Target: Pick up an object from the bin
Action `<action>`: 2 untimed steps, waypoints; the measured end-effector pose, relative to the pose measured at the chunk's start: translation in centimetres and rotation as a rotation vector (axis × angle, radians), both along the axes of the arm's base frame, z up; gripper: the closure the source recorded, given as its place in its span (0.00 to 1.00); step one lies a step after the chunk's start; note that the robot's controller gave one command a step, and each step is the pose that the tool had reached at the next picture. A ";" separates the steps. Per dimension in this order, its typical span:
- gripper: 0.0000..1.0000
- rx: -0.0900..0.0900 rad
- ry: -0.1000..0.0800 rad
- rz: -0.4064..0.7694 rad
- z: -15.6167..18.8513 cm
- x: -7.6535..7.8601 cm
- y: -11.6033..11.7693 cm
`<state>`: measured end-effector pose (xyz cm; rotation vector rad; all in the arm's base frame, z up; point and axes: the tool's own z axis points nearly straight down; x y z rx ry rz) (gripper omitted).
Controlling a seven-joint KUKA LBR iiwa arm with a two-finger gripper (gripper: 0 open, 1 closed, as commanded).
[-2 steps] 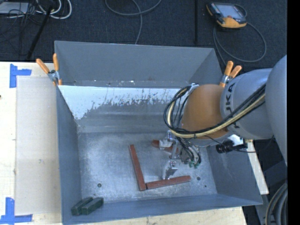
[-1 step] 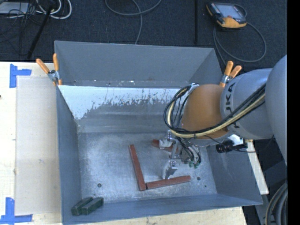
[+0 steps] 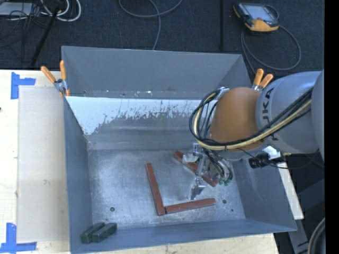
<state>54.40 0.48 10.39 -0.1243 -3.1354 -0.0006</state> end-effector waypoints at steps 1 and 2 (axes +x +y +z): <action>0.00 -0.001 -0.015 0.030 2.8 2.4 0.4; 1.00 0.000 -0.009 -0.084 -2.6 5.1 -2.6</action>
Offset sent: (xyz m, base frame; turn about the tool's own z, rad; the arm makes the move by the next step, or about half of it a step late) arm 0.0487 -0.0267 -0.0292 0.0836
